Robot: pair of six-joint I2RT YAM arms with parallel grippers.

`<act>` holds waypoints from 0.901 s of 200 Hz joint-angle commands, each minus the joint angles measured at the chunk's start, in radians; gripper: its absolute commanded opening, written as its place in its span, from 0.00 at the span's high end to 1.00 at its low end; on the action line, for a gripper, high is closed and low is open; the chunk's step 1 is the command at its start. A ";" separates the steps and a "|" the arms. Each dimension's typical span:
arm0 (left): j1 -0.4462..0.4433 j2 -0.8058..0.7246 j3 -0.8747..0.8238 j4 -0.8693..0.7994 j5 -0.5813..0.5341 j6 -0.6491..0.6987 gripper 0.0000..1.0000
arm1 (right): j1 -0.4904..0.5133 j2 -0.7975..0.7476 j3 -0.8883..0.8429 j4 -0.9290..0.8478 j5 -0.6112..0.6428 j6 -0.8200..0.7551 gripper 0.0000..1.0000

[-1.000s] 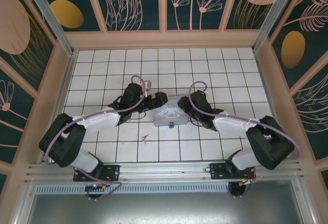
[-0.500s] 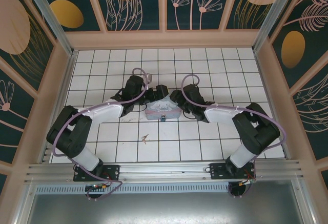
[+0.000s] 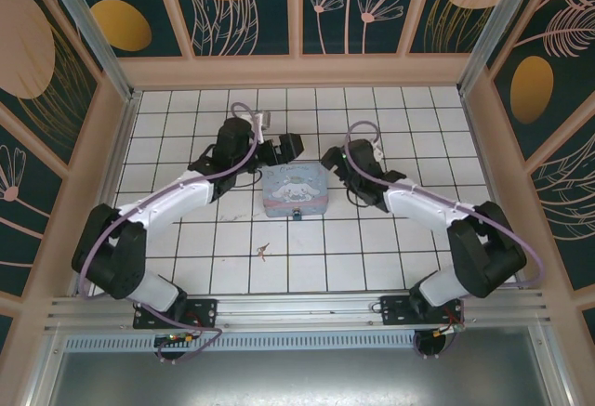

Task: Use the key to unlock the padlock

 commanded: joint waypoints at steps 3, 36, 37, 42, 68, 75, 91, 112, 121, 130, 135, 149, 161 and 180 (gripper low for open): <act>0.013 -0.064 0.013 -0.067 -0.083 0.048 0.01 | -0.066 -0.064 -0.043 -0.101 -0.002 -0.019 0.01; 0.020 -0.157 -0.022 -0.126 -0.209 0.062 0.01 | -0.055 -0.152 -0.140 -0.051 -0.080 -0.031 0.01; 0.021 -0.159 -0.023 -0.129 -0.212 0.063 0.01 | -0.052 -0.154 -0.142 -0.051 -0.084 -0.033 0.01; 0.024 -0.172 -0.022 -0.140 -0.226 0.063 0.01 | -0.042 -0.157 -0.148 -0.055 -0.100 -0.034 0.01; 0.035 -0.231 -0.100 -0.171 -0.261 0.051 0.01 | 0.098 -0.174 -0.174 -0.038 -0.093 -0.014 0.01; 0.037 -0.238 -0.111 -0.185 -0.259 0.053 0.01 | 0.137 -0.177 -0.178 -0.029 -0.076 -0.002 0.01; 0.044 -0.244 -0.144 -0.208 -0.246 0.058 0.01 | 0.212 -0.172 -0.181 -0.021 -0.044 0.037 0.01; 0.053 -0.244 -0.190 -0.214 -0.207 0.052 0.01 | 0.275 -0.153 -0.180 0.011 -0.013 0.066 0.01; 0.054 -0.243 -0.213 -0.204 -0.189 0.049 0.01 | 0.290 -0.143 -0.177 0.025 -0.003 0.072 0.02; 0.054 -0.239 -0.238 -0.184 -0.164 0.044 0.01 | 0.296 -0.128 -0.170 0.033 0.002 0.078 0.03; 0.056 -0.236 -0.249 -0.174 -0.151 0.040 0.01 | 0.299 -0.121 -0.169 0.041 0.001 0.078 0.04; 0.057 -0.223 -0.275 -0.148 -0.126 0.036 0.01 | 0.300 -0.106 -0.160 0.050 0.003 0.082 0.08; 0.059 -0.205 -0.288 -0.122 -0.103 0.029 0.01 | 0.301 -0.096 -0.152 0.056 0.009 0.085 0.09; 0.060 -0.169 -0.298 -0.078 -0.055 0.016 0.01 | 0.300 -0.078 -0.137 0.060 0.022 0.081 0.12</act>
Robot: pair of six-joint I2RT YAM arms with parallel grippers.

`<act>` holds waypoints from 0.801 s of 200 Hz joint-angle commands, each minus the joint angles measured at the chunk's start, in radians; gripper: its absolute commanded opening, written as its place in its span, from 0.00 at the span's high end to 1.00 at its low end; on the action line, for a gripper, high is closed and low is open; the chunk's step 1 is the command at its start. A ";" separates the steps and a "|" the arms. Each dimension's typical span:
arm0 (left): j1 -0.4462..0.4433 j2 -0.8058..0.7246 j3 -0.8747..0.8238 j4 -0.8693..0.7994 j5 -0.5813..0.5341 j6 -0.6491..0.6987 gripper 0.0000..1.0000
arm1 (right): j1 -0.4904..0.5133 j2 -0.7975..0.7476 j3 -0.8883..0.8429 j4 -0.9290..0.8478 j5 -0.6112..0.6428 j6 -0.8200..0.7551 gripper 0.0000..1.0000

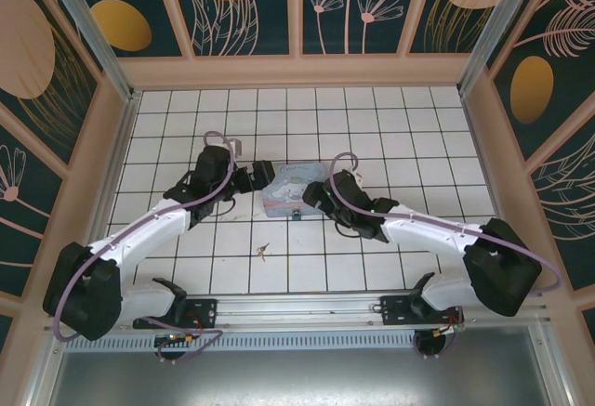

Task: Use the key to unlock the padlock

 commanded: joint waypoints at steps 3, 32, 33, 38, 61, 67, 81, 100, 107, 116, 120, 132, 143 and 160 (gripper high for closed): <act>0.008 0.044 -0.015 0.088 0.084 -0.020 0.01 | 0.005 0.025 0.034 0.034 0.046 0.016 0.12; 0.009 0.088 -0.015 0.131 0.136 -0.036 0.01 | -0.010 0.054 0.054 0.041 0.059 0.007 0.15; 0.009 0.089 -0.015 0.134 0.138 -0.037 0.01 | -0.011 0.055 0.054 0.042 0.058 0.006 0.15; 0.009 0.094 -0.015 0.140 0.146 -0.039 0.01 | -0.015 0.059 0.055 0.048 0.054 0.005 0.16; 0.009 0.117 -0.014 0.162 0.165 -0.045 0.01 | -0.034 0.084 0.059 0.081 0.032 0.003 0.20; 0.010 0.124 -0.010 0.166 0.166 -0.045 0.01 | -0.037 0.092 0.061 0.090 0.023 0.000 0.21; 0.009 0.142 -0.005 0.180 0.175 -0.049 0.01 | -0.041 0.115 0.077 0.099 0.011 -0.005 0.25; 0.009 0.177 0.009 0.206 0.201 -0.062 0.01 | -0.043 0.140 0.095 0.108 0.000 -0.013 0.29; 0.009 0.192 0.015 0.216 0.210 -0.067 0.01 | -0.044 0.146 0.101 0.111 -0.004 -0.015 0.32; 0.009 0.208 0.023 0.229 0.221 -0.073 0.01 | -0.048 0.157 0.108 0.113 -0.008 -0.017 0.33; 0.009 0.215 0.026 0.234 0.224 -0.075 0.01 | -0.050 0.161 0.109 0.115 -0.011 -0.017 0.34; 0.010 0.234 0.038 0.246 0.230 -0.080 0.01 | -0.056 0.170 0.114 0.127 -0.020 -0.020 0.36; 0.009 0.251 0.050 0.256 0.232 -0.082 0.01 | -0.065 0.179 0.117 0.136 -0.024 -0.017 0.38; 0.009 0.284 0.079 0.266 0.233 -0.083 0.01 | -0.081 0.194 0.121 0.157 -0.040 -0.014 0.41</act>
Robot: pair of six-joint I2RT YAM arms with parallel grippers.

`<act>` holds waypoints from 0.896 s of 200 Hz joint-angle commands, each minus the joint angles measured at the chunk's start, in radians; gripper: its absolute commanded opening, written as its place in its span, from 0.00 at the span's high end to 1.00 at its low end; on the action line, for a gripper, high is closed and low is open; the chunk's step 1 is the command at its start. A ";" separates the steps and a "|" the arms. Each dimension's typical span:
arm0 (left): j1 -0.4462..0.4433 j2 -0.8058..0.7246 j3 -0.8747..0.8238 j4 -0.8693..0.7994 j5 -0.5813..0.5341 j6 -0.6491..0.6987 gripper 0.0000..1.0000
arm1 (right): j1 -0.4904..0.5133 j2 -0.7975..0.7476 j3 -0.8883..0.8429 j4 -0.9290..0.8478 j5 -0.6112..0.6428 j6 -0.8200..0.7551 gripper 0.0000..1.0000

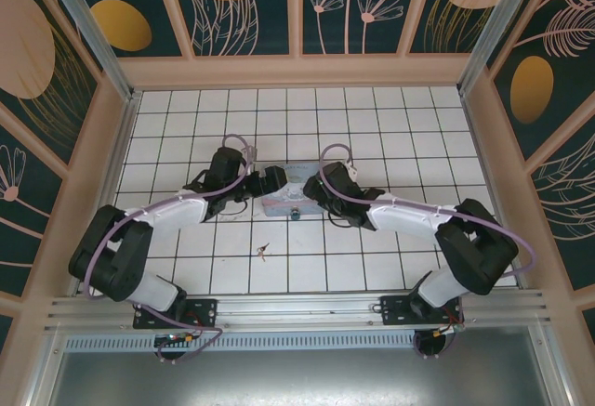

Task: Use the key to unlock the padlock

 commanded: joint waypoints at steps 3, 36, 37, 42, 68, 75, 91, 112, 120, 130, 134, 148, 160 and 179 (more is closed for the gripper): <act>0.002 0.046 0.066 0.073 0.044 -0.016 0.01 | -0.022 0.027 0.038 0.068 -0.034 -0.001 0.41; 0.001 0.093 0.106 0.072 0.029 -0.011 0.01 | -0.042 0.060 0.065 0.079 -0.051 -0.002 0.41; 0.001 0.094 0.107 0.073 0.028 -0.012 0.01 | -0.042 0.061 0.066 0.079 -0.051 -0.002 0.41; 0.001 0.096 0.110 0.073 0.023 -0.010 0.01 | -0.045 0.064 0.071 0.078 -0.054 -0.003 0.41; 0.006 0.093 0.118 0.052 -0.011 -0.005 0.01 | -0.060 0.068 0.086 0.064 -0.056 -0.011 0.31; 0.010 0.088 0.115 0.047 -0.019 -0.006 0.01 | -0.062 0.064 0.088 0.058 -0.052 -0.015 0.26; 0.019 0.068 0.112 0.029 -0.053 -0.011 0.01 | -0.067 0.047 0.086 0.033 -0.037 -0.019 0.12; 0.029 0.023 0.103 -0.004 -0.118 -0.011 0.01 | -0.068 0.004 0.071 -0.007 -0.006 -0.012 0.04; 0.029 0.002 0.101 -0.019 -0.146 -0.008 0.01 | -0.067 -0.018 0.061 -0.024 0.005 -0.005 0.04; 0.031 -0.032 0.095 -0.038 -0.183 -0.007 0.01 | -0.066 -0.048 0.045 -0.043 0.016 0.002 0.03; 0.030 -0.045 0.093 -0.045 -0.197 -0.007 0.01 | -0.063 -0.062 0.039 -0.052 0.017 0.006 0.04; 0.030 -0.094 0.079 -0.069 -0.245 -0.011 0.01 | -0.043 -0.106 0.026 -0.096 0.041 0.016 0.04; 0.032 -0.133 0.058 -0.079 -0.275 -0.023 0.01 | -0.019 -0.132 0.029 -0.145 0.048 0.029 0.06; 0.042 -0.184 0.022 -0.087 -0.291 -0.049 0.01 | 0.045 -0.141 0.052 -0.218 0.063 0.048 0.10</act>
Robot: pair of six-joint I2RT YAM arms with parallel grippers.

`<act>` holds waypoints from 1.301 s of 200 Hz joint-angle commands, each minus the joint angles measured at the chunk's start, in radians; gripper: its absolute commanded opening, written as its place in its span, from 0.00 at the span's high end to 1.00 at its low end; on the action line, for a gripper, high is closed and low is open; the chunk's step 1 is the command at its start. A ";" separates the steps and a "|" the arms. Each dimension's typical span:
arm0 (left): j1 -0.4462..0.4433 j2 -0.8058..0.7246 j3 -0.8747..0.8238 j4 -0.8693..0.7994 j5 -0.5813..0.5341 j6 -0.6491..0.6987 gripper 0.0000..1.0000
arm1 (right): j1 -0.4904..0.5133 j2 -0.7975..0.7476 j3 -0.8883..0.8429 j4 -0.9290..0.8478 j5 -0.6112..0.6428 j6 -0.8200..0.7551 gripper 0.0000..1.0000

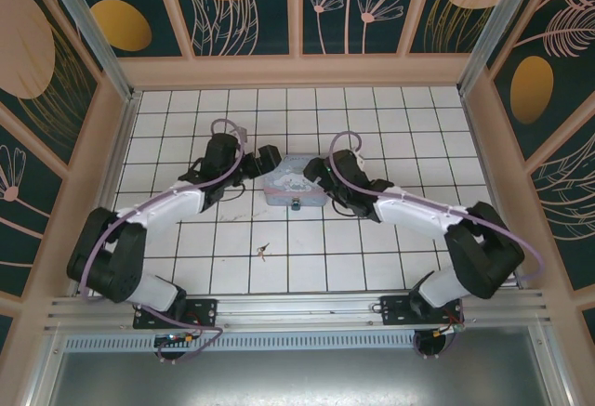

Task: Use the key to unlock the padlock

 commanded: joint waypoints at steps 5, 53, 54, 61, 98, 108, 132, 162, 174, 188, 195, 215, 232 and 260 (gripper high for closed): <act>0.021 -0.068 -0.053 -0.046 -0.072 -0.043 0.01 | 0.090 -0.019 0.020 -0.151 0.042 0.036 0.11; 0.119 -0.122 -0.077 -0.096 -0.044 -0.096 0.01 | 0.326 0.173 0.204 -0.308 0.085 0.085 0.17; 0.121 -0.124 -0.077 -0.098 -0.043 -0.096 0.01 | 0.332 0.179 0.213 -0.313 0.087 0.087 0.17; 0.135 -0.135 -0.075 -0.106 -0.037 -0.096 0.01 | 0.363 0.228 0.261 -0.341 0.093 0.098 0.18; 0.223 -0.166 -0.084 -0.120 0.022 -0.143 0.01 | 0.486 0.481 0.526 -0.522 0.097 0.148 0.28; 0.246 -0.170 -0.089 -0.124 0.025 -0.152 0.01 | 0.509 0.528 0.578 -0.565 0.097 0.171 0.29; 0.285 -0.182 -0.107 -0.121 0.029 -0.163 0.01 | 0.546 0.583 0.627 -0.600 0.084 0.229 0.32; 0.303 -0.201 -0.119 -0.121 0.024 -0.156 0.01 | 0.576 0.591 0.613 -0.592 0.077 0.287 0.35; 0.305 -0.207 -0.122 -0.122 0.023 -0.153 0.01 | 0.581 0.599 0.610 -0.588 0.071 0.300 0.37; 0.309 -0.211 -0.125 -0.123 0.025 -0.151 0.01 | 0.582 0.610 0.615 -0.587 0.068 0.309 0.38; 0.309 -0.211 -0.125 -0.124 0.027 -0.150 0.01 | 0.582 0.616 0.619 -0.587 0.069 0.309 0.39; 0.311 -0.211 -0.125 -0.122 0.031 -0.150 0.01 | 0.578 0.635 0.639 -0.602 0.072 0.311 0.41; 0.312 -0.209 -0.123 -0.119 0.035 -0.152 0.01 | 0.569 0.649 0.647 -0.606 0.073 0.309 0.41; 0.311 -0.204 -0.124 -0.116 0.037 -0.151 0.01 | 0.552 0.660 0.647 -0.595 0.067 0.302 0.42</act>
